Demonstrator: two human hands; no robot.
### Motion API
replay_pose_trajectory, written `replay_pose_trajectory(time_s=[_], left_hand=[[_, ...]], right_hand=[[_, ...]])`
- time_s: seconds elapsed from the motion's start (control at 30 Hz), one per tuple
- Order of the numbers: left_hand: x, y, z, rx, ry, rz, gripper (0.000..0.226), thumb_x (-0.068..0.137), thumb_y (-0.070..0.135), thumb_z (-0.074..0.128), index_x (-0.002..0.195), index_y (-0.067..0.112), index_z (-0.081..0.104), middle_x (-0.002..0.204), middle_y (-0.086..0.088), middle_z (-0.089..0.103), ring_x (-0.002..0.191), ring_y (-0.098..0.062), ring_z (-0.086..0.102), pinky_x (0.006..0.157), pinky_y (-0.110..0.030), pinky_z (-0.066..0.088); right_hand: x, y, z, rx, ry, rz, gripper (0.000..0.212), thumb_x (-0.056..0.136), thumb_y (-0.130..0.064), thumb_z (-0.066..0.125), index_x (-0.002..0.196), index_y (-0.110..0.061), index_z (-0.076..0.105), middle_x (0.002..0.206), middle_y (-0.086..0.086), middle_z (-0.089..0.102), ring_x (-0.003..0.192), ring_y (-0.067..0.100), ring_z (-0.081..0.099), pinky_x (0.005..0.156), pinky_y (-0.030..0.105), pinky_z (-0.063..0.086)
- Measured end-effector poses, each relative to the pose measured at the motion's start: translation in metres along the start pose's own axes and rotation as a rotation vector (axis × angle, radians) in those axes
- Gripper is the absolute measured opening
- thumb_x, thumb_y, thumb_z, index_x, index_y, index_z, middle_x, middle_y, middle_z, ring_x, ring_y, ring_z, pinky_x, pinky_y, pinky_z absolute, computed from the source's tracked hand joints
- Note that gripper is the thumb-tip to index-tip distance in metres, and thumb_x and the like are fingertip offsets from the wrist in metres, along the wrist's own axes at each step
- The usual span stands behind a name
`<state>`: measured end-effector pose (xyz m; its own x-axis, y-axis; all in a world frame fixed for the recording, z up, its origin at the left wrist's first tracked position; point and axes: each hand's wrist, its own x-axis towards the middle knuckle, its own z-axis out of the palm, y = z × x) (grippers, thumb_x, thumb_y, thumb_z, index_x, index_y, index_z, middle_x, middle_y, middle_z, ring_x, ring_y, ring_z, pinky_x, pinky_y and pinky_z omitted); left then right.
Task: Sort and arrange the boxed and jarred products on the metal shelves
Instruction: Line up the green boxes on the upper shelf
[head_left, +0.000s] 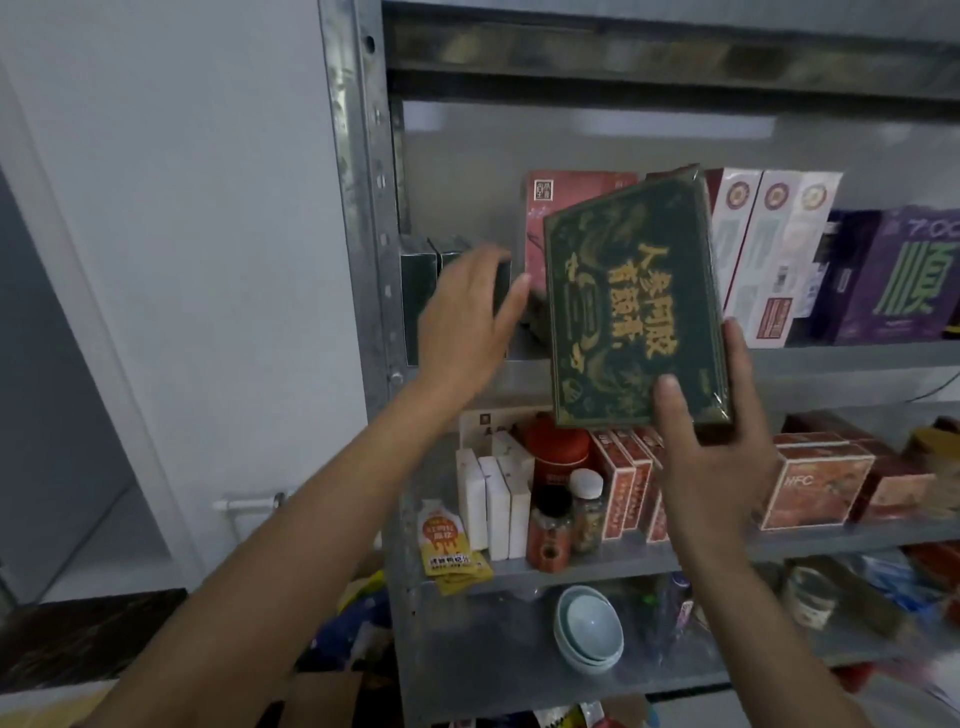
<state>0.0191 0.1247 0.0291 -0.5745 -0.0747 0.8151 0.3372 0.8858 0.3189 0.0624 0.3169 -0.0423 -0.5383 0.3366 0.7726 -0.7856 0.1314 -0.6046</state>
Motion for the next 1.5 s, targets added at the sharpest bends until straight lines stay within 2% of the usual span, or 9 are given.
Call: replay_pose_trajectory(time_s=[0.13,0.23,0.33,0.77,0.9,1.0,1.23,1.37,1.5], left_hand=[[0.055,-0.025,0.001,0.508,-0.125,0.105,0.056,0.102,0.037,0.040,0.150,0.011,0.030,0.158,-0.012,0.027,0.147,-0.027,0.019,0.121,-0.044,0.008],[0.065,-0.036,0.007,0.606,-0.206,0.098,0.045,0.103,0.044,0.032,0.130,0.016,0.055,0.131,-0.010,0.060,0.123,-0.027,0.051,0.110,-0.040,0.026],[0.067,-0.039,0.007,0.588,-0.175,0.116,0.041,0.102,0.046,0.034,0.119,0.019,0.060,0.115,-0.005,0.068,0.106,-0.027,0.060,0.094,-0.038,0.035],[0.073,-0.054,0.008,0.553,-0.207,0.142,0.040,0.102,0.045,0.038,0.126,0.019,0.055,0.122,-0.002,0.065,0.111,-0.024,0.060,0.097,-0.039,0.036],[0.072,-0.054,0.008,0.558,-0.212,0.134,0.040,0.102,0.044,0.039,0.128,0.019,0.054,0.124,-0.004,0.064,0.113,-0.025,0.059,0.098,-0.040,0.036],[0.070,-0.054,0.008,0.549,-0.206,0.144,0.036,0.101,0.041,0.042,0.127,0.019,0.054,0.124,-0.004,0.063,0.111,-0.025,0.059,0.097,-0.038,0.036],[0.070,-0.052,0.007,0.570,-0.224,0.144,0.039,0.102,0.044,0.037,0.130,0.020,0.052,0.126,-0.003,0.062,0.112,-0.025,0.059,0.099,-0.040,0.037],[0.070,-0.054,0.008,0.593,-0.228,0.149,0.040,0.103,0.044,0.035,0.131,0.020,0.051,0.127,-0.003,0.062,0.113,-0.026,0.058,0.099,-0.039,0.036],[0.069,-0.053,0.009,0.599,-0.236,0.139,0.041,0.103,0.044,0.034,0.132,0.020,0.050,0.128,-0.003,0.061,0.115,-0.026,0.057,0.100,-0.040,0.034]], right_hand=[[0.048,0.001,0.041,-0.114,-0.023,-0.104,0.059,0.092,-0.026,0.063,0.146,-0.023,0.038,0.120,-0.033,0.050,0.106,-0.012,0.054,0.091,0.020,0.051],[0.074,0.010,0.067,-0.246,-0.063,-0.199,0.060,0.092,-0.025,0.064,0.147,-0.017,0.039,0.115,0.002,0.063,0.098,0.012,0.059,0.089,0.041,0.054],[0.086,0.022,0.088,-0.365,-0.154,-0.233,0.061,0.092,-0.027,0.065,0.147,-0.019,0.039,0.113,0.014,0.065,0.097,0.023,0.062,0.084,0.038,0.054],[0.139,0.034,0.141,-0.661,-0.306,-0.348,0.051,0.100,-0.049,0.041,0.134,-0.012,0.054,0.107,0.012,0.069,0.095,0.029,0.064,0.077,0.032,0.036],[0.132,0.040,0.155,-0.754,-0.444,-0.334,0.054,0.103,-0.050,0.027,0.125,-0.013,0.059,0.110,0.013,0.068,0.102,0.030,0.062,0.093,0.042,0.041],[0.118,0.052,0.158,-0.792,-0.510,-0.255,0.054,0.102,-0.051,0.026,0.115,-0.009,0.058,0.103,0.013,0.065,0.099,0.031,0.059,0.088,0.042,0.039],[0.121,0.061,0.142,-0.509,-0.574,-0.175,0.061,0.098,-0.058,0.027,0.131,-0.011,0.049,0.125,0.011,0.061,0.114,0.027,0.057,0.094,0.044,0.046],[0.118,0.091,0.098,-0.615,-0.270,-0.248,0.056,0.101,-0.050,0.031,0.126,-0.008,0.056,0.120,0.014,0.063,0.116,0.030,0.056,0.108,0.051,0.034],[0.113,0.122,0.072,-0.960,-0.515,-0.330,0.073,0.092,-0.066,0.024,0.125,-0.009,0.057,0.125,0.014,0.059,0.124,0.031,0.051,0.118,0.058,0.011]])
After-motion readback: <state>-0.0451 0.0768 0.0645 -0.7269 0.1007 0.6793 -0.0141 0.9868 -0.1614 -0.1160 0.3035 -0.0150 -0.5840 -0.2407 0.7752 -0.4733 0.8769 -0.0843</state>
